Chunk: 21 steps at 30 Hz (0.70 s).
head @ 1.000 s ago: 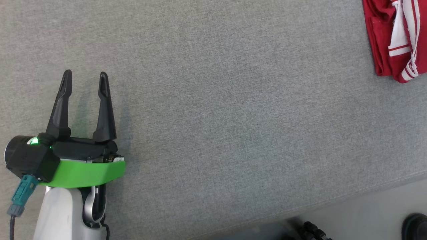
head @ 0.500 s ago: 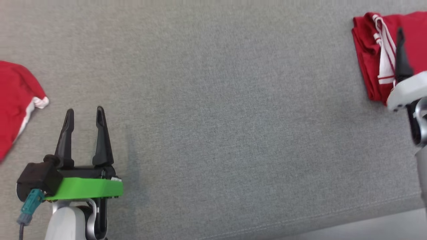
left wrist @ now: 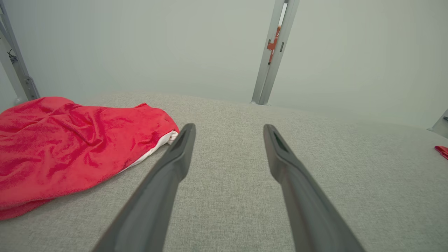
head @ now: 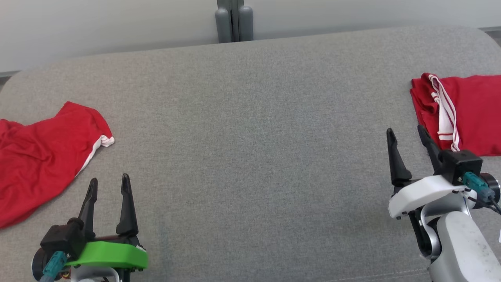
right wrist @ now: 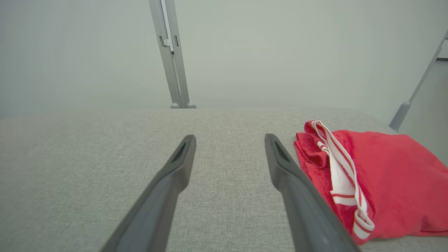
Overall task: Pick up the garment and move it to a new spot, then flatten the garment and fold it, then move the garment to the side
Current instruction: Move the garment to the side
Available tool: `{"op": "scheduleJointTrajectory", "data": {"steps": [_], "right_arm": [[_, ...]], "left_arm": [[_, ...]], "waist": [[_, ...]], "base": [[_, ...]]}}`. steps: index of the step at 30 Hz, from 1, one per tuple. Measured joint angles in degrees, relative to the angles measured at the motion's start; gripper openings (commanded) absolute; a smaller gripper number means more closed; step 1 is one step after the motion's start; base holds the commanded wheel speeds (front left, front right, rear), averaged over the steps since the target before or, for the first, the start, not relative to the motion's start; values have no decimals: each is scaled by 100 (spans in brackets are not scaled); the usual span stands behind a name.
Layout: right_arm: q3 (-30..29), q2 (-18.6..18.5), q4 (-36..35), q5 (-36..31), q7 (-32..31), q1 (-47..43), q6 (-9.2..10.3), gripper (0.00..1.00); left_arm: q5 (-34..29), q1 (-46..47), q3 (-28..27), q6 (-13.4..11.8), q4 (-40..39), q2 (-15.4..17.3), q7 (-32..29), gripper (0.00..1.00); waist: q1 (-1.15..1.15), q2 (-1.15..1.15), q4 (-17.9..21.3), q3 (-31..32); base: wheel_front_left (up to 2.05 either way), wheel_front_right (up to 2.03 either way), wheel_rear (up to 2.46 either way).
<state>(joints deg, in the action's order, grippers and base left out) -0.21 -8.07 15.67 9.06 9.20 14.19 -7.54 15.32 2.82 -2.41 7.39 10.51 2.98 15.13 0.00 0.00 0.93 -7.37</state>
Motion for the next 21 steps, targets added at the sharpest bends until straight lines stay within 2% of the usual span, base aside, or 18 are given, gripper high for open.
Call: {"op": "scheduleJointTrajectory", "data": {"steps": [9, 21], "right_arm": [[143, 204, 172, 30, 86, -447, 1, 100], [93, 326, 88, 32, 92, -634, 1, 100]], "left_arm": [[-36, -258, 13, 0, 222, -8, -1, 100], [103, -282, 64, 0, 190, -11, 0, 100]], "waist": [[0, 0, -69, 509], [0, 0, 13, 672]], "base": [[0, 0, 0], [0, 0, 0]]}}
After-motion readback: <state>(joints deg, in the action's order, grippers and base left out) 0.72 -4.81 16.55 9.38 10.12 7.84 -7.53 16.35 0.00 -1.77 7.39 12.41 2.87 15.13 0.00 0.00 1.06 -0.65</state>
